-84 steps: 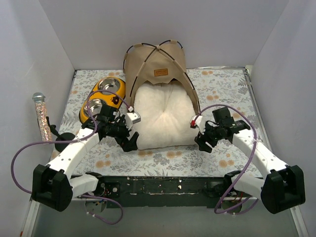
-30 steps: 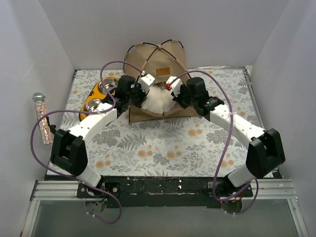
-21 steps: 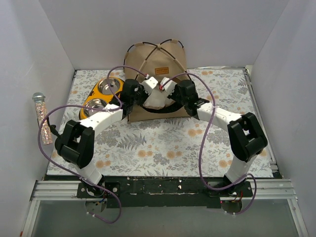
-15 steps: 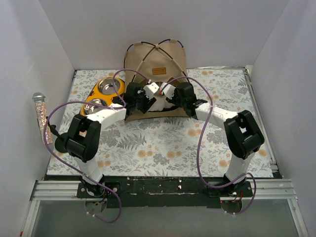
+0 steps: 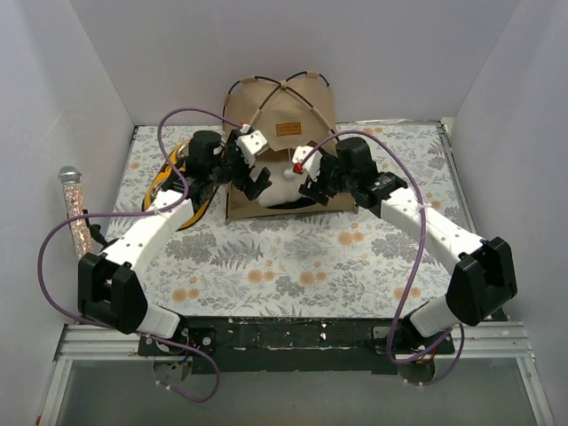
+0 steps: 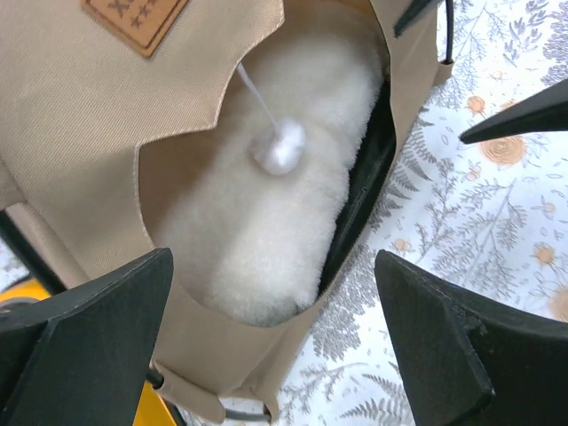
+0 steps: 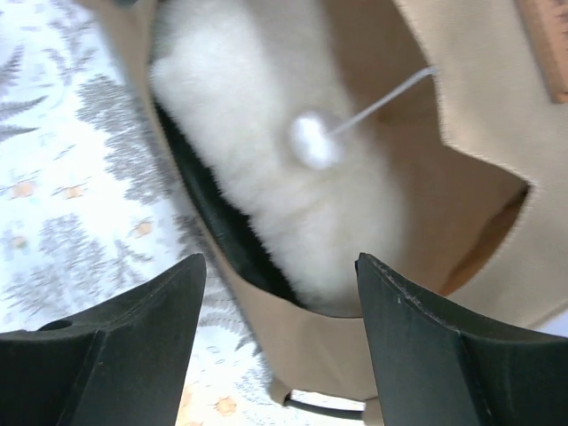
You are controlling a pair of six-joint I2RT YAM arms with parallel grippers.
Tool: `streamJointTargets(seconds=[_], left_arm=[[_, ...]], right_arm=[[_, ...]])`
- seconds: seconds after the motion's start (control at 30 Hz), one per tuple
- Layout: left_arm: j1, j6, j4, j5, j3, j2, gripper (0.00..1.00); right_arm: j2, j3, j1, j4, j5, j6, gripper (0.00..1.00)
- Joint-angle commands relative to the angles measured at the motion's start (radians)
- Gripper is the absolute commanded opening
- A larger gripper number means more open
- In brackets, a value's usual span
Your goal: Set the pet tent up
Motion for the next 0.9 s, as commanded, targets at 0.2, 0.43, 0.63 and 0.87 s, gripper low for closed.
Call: streamJointTargets(seconds=[0.2, 0.43, 0.63, 0.87], left_arm=[[0.189, -0.274, -0.372, 0.233, 0.259, -0.051, 0.98], [0.546, -0.511, -0.731, 0.452, 0.747, 0.218, 0.98], [0.615, -0.469, -0.981, 0.207, 1.053, 0.45, 0.98], [0.612, -0.418, -0.765, 0.122, 0.606, 0.262, 0.98]], right_arm=[[-0.124, 0.115, -0.102, -0.157, -0.263, 0.238, 0.79], [-0.131, 0.304, -0.375, -0.18, -0.236, 0.494, 0.84], [-0.115, 0.273, -0.659, -0.217, -0.248, 0.593, 0.86], [-0.241, 0.048, -0.687, -0.211, -0.219, 0.573, 0.88]])
